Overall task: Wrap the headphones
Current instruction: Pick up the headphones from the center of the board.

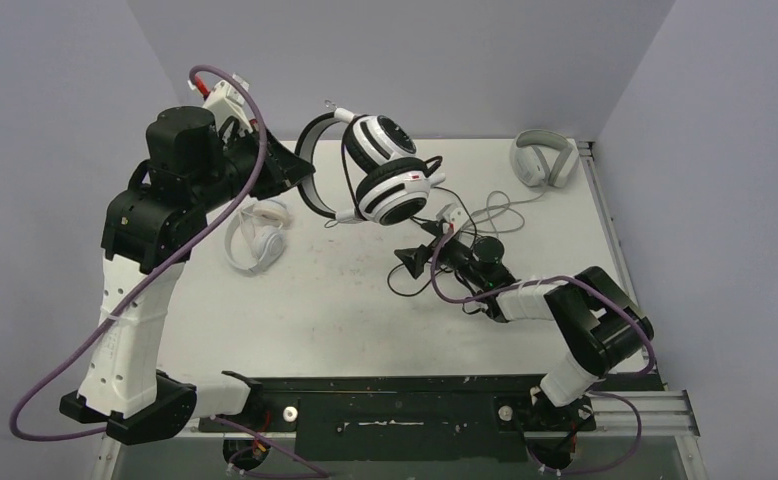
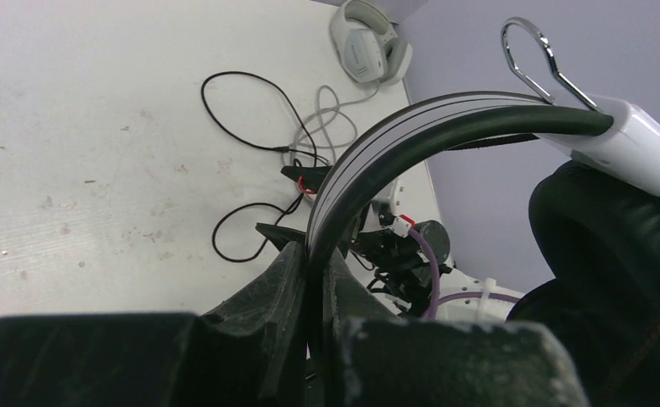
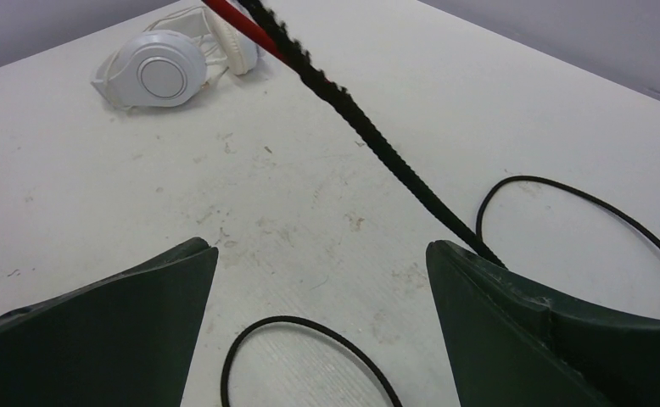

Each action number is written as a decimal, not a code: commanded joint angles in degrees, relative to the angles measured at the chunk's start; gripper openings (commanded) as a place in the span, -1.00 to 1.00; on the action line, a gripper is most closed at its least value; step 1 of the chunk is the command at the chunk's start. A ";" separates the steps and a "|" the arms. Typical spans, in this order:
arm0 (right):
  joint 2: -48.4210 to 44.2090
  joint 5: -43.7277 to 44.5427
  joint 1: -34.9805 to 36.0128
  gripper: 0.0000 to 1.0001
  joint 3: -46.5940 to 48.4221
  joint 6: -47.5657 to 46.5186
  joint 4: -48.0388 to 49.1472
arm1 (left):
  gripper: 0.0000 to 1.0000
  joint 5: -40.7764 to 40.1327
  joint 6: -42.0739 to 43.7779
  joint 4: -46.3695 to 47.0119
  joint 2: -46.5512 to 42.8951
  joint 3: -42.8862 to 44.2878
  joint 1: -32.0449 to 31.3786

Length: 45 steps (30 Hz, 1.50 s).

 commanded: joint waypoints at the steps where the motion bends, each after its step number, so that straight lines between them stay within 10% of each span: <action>1: 0.23 -1.48 -1.40 1.00 1.48 -1.73 8.76 | -1.00 4.15 -4.00 5.88 -1.75 4.83 -0.14; 18: -20.10 1.79 -0.58 0.96 -9.24 -8.88 1.33 | -1.00 4.06 -4.82 6.11 -0.47 6.40 -0.18; 32: 1.18 -5.21 -5.97 0.89 7.97 -8.34 3.92 | -1.00 4.52 -5.08 5.32 -1.47 6.30 -0.20; 35: 4.83 -5.97 -4.42 0.66 9.64 -8.58 3.68 | -1.00 4.46 -5.25 5.43 -1.09 6.55 -0.17; 45: -0.63 -6.08 5.37 -1.00 6.91 -7.24 -3.73 | -1.00 0.47 -7.09 9.93 0.88 4.12 -0.01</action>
